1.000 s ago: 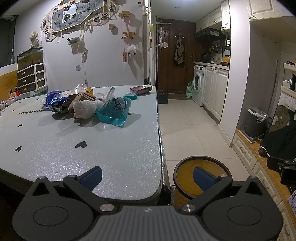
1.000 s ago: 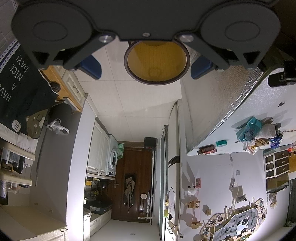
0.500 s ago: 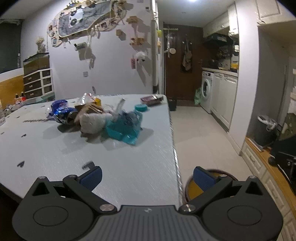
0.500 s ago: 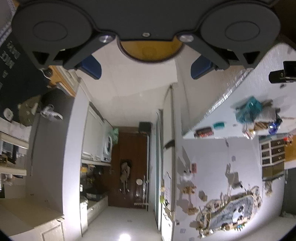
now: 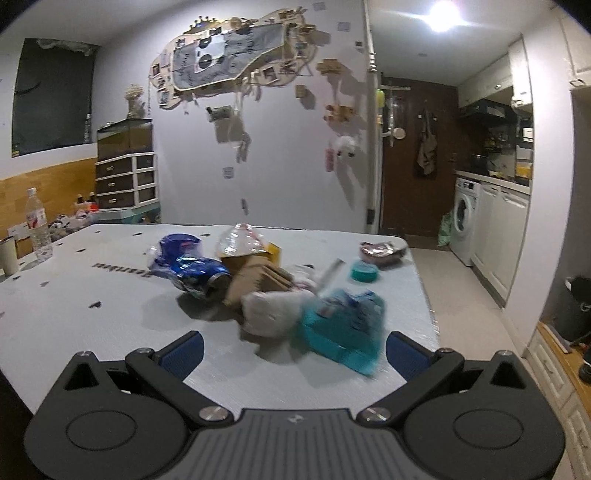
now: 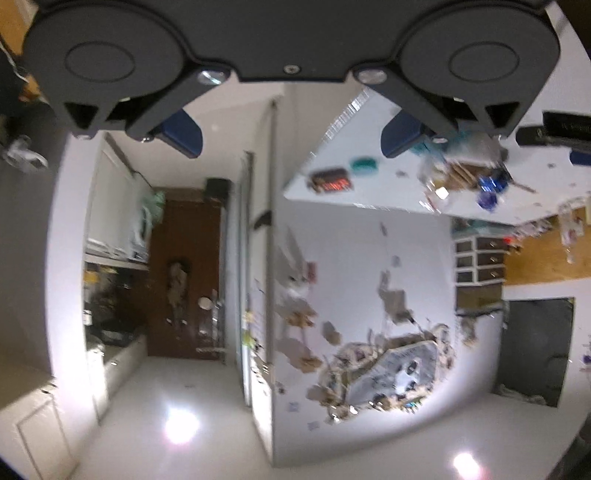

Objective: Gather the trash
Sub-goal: 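Move both tools to the table trash and close on items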

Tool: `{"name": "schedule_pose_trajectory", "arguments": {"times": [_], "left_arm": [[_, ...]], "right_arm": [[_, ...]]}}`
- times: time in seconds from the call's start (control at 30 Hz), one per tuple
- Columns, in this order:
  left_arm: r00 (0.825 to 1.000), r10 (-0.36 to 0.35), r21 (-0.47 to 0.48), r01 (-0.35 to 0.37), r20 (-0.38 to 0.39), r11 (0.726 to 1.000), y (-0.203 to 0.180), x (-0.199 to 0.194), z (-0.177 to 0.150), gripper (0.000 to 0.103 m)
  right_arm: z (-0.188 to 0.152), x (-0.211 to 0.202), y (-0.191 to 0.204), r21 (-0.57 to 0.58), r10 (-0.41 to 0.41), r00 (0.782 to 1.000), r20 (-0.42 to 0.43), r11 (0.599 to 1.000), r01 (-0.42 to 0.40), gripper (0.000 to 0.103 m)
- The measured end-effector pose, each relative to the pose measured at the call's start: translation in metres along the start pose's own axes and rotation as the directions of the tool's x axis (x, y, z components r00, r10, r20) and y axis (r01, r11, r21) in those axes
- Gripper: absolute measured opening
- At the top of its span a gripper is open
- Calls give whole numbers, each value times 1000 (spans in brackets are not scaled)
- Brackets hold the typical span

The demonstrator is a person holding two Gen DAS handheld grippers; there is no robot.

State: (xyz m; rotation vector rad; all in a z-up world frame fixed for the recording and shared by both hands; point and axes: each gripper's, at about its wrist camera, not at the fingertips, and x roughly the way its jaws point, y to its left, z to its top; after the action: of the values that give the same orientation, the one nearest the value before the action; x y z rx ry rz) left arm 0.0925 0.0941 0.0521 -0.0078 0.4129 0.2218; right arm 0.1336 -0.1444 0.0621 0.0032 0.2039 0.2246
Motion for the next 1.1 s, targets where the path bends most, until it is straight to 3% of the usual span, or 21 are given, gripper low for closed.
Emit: {"name": "schedule_pose_trajectory", "arguments": {"times": [0.2, 0.33, 0.5, 0.67, 0.77, 0.83, 0.9, 1.03, 1.1], "left_arm": [[1000, 12, -12, -12, 27, 1000, 31, 11, 18, 103], [999, -11, -19, 12, 41, 1000, 51, 15, 28, 103], [997, -65, 3, 65, 31, 998, 67, 25, 37, 103], [988, -151, 120, 148, 18, 982, 65, 38, 47, 103], [973, -227, 173, 231, -47, 957, 60, 52, 54, 103], [941, -320, 209, 336, -107, 918, 58, 62, 58, 103], [924, -356, 220, 380, -140, 898, 56, 72, 60, 103], [932, -324, 253, 356, -160, 900, 50, 92, 65, 103], [937, -308, 280, 344, -163, 896, 45, 99, 69, 103]], "right_arm": [[23, 50, 32, 66, 121, 993, 15, 990, -122, 103], [25, 95, 52, 179, 202, 976, -79, 966, -186, 103], [8, 146, 76, 326, 321, 926, -198, 913, -246, 103], [-18, 181, 90, 427, 397, 870, -294, 869, -252, 103], [-29, 195, 92, 483, 419, 849, -322, 844, -234, 94], [-34, 202, 93, 516, 445, 834, -326, 823, -237, 89], [-40, 208, 95, 539, 464, 822, -330, 808, -239, 83], [-41, 212, 97, 539, 475, 823, -312, 802, -258, 75], [-42, 213, 101, 529, 487, 814, -317, 803, -274, 65]]}}
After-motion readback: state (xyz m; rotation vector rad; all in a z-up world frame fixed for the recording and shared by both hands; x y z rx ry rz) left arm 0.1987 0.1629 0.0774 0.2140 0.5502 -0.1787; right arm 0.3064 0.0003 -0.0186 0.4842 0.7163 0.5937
